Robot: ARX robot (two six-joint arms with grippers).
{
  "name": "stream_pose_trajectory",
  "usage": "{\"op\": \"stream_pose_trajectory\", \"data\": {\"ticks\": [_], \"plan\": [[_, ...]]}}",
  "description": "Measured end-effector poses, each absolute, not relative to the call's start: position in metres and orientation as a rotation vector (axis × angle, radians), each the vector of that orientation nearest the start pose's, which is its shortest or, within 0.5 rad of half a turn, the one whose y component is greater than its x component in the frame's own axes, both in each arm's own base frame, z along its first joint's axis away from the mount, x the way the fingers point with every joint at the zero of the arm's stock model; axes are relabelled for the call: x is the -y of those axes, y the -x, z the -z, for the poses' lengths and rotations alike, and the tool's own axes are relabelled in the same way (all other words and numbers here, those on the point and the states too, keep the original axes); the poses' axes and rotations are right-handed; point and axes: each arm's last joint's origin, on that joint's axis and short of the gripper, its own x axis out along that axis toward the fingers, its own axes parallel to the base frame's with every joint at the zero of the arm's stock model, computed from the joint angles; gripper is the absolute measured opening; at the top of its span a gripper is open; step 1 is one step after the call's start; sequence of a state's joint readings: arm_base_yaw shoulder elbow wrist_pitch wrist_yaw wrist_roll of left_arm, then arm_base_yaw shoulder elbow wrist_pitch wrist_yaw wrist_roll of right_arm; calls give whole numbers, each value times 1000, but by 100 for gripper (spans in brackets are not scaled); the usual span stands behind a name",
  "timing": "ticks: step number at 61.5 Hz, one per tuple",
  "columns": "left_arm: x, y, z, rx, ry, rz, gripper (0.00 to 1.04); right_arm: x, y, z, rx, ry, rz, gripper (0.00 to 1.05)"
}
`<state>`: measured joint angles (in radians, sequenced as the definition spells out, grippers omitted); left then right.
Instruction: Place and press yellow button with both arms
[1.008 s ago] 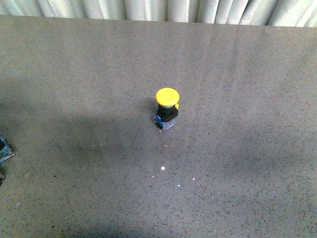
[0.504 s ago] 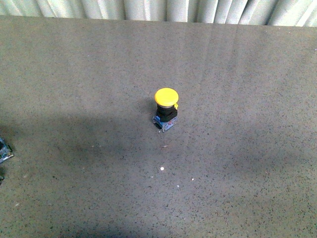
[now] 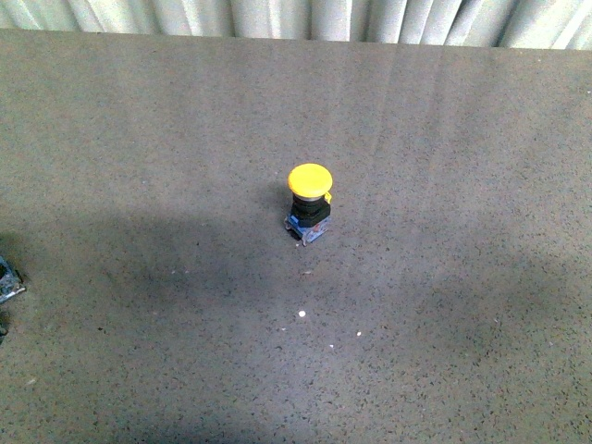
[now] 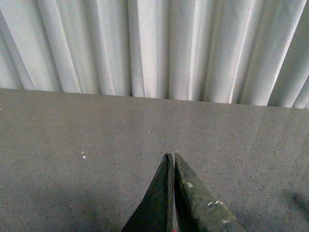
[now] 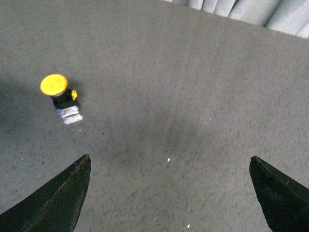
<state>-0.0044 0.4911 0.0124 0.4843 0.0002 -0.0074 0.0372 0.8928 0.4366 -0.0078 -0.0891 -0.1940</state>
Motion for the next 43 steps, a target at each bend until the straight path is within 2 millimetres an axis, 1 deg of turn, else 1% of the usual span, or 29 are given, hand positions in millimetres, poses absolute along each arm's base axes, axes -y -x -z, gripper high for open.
{"op": "stream_pose_trajectory", "data": {"ticks": [7, 9, 14, 18, 19, 20, 21, 24, 28, 29, 34, 43], "plan": [[1, -125, -170, 9, 7, 4, 1, -27, -224, -212, -493, 214, -237, 96], [1, -124, -170, 10, 7, 4, 1, -36, -237, -209, -515, 225, -260, 96], [0, -122, -170, 11, 7, 4, 1, -55, -259, -204, -556, 236, -304, 96], [0, -120, -171, 12, 7, 4, 1, -72, -274, -198, -588, 246, -343, 96], [0, -119, -171, 13, 7, 4, 1, -81, -281, -196, -600, 254, -356, 96], [1, -119, -171, 13, 7, 5, 1, -84, -283, -195, -604, 259, -360, 96], [1, -118, -171, 14, 7, 5, 1, -95, -290, -191, -616, 273, -375, 96], [0, -116, -171, 14, 7, 4, 1, -112, -302, -185, -632, 294, -384, 95], [0, -114, -171, 14, 7, 4, 1, -126, -312, -180, -643, 310, -391, 82], [0, -114, -171, 13, 7, 4, 1, -130, -314, -178, -646, 314, -397, 77], [0, -112, -171, 13, 7, 4, 1, -141, -317, -174, -655, 322, -415, 59], [0, -110, -171, 14, 7, 4, 1, -153, -322, -169, -670, 316, -433, 36]]}}
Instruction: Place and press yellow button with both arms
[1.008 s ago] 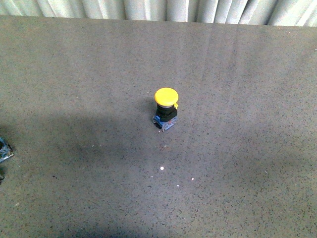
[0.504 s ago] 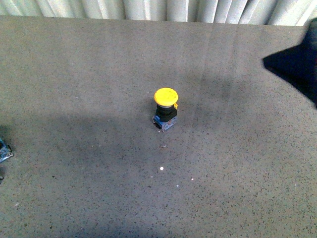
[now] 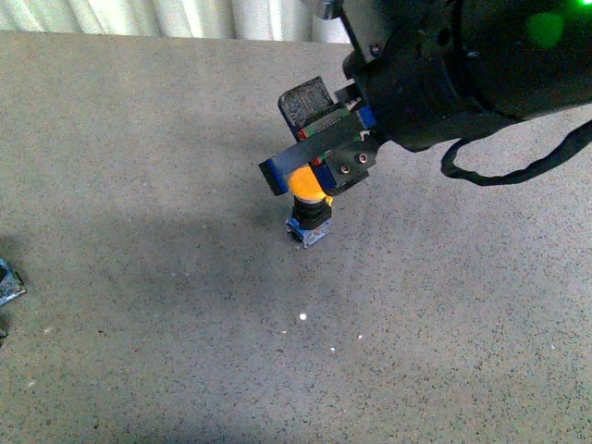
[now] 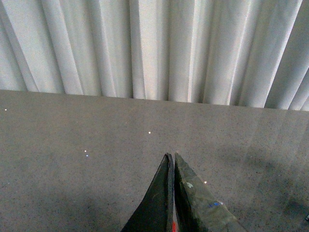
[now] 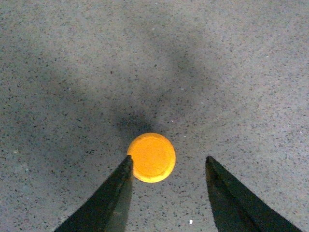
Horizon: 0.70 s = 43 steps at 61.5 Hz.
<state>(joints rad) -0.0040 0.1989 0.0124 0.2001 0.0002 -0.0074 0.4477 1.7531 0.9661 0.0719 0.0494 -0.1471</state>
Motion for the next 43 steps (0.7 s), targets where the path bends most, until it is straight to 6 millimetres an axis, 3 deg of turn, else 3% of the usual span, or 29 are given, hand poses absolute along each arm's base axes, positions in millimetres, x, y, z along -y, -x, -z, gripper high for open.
{"op": "stream_pose_trajectory", "data": {"ticks": [14, 43], "plan": [[0, -99, -166, -15, 7, 4, 1, -161, -330, -159, -706, 301, -441, 1], [0, -98, -166, -4, 7, 3, 1, -161, -336, -144, -756, 292, -428, 1]]}}
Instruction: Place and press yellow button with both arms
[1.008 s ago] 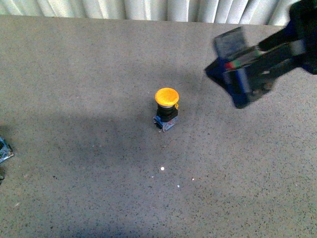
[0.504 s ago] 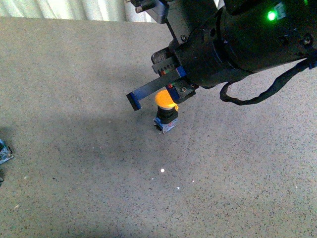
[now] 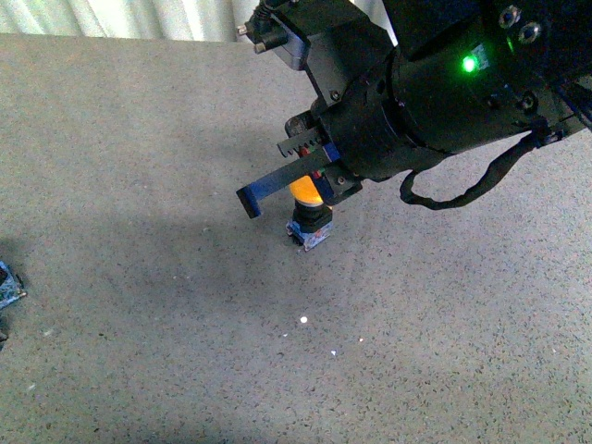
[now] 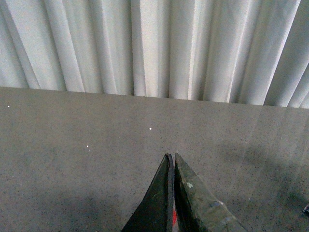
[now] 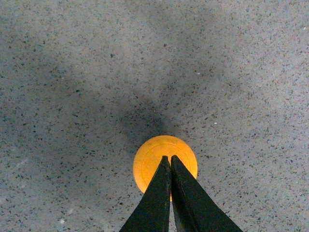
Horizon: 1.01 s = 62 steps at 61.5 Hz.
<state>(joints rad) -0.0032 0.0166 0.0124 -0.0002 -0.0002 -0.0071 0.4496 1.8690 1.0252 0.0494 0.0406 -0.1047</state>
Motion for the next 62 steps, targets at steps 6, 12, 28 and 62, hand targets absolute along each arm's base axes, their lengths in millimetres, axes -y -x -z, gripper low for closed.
{"op": "stream_pose_trajectory", "data": {"ticks": [6, 12, 28, 62], "plan": [[0, -98, -166, -4, 7, 3, 1, -161, -337, -140, -765, 293, -427, 1], [0, -98, -166, -4, 7, 3, 1, -161, -337, -139, -770, 294, -427, 1], [0, -98, -166, -4, 7, 3, 1, -162, -339, -136, -786, 289, -426, 1], [0, -98, -166, -4, 7, 3, 1, -157, -341, -133, -792, 258, -406, 1]]}}
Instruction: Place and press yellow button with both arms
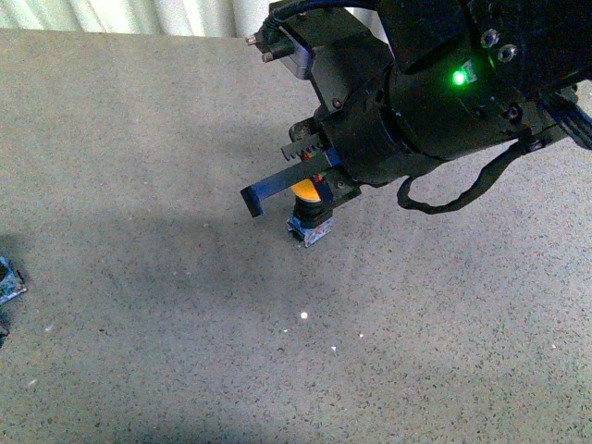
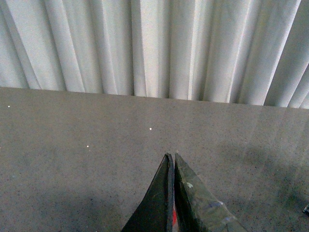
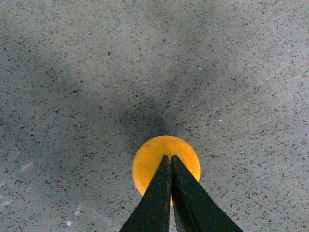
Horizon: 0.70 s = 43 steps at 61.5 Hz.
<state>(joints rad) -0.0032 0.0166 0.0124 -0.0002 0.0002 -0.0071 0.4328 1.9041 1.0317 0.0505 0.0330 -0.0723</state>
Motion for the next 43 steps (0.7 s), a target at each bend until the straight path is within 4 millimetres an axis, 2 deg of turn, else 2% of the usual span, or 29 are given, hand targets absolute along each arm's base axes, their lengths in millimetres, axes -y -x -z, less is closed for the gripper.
{"op": "stream_pose_trajectory", "data": {"ticks": [14, 29, 34, 43], "plan": [[0, -98, -166, -4, 7, 3, 1, -154, -340, -147, -733, 248, -390, 1], [0, -98, -167, -4, 7, 3, 1, -143, -331, -193, -574, 172, -382, 1], [0, -98, -166, -4, 7, 3, 1, -127, -316, -209, -466, 134, -366, 2], [0, -98, -167, -4, 7, 3, 1, -110, -295, -218, -393, 109, -359, 25]]}}
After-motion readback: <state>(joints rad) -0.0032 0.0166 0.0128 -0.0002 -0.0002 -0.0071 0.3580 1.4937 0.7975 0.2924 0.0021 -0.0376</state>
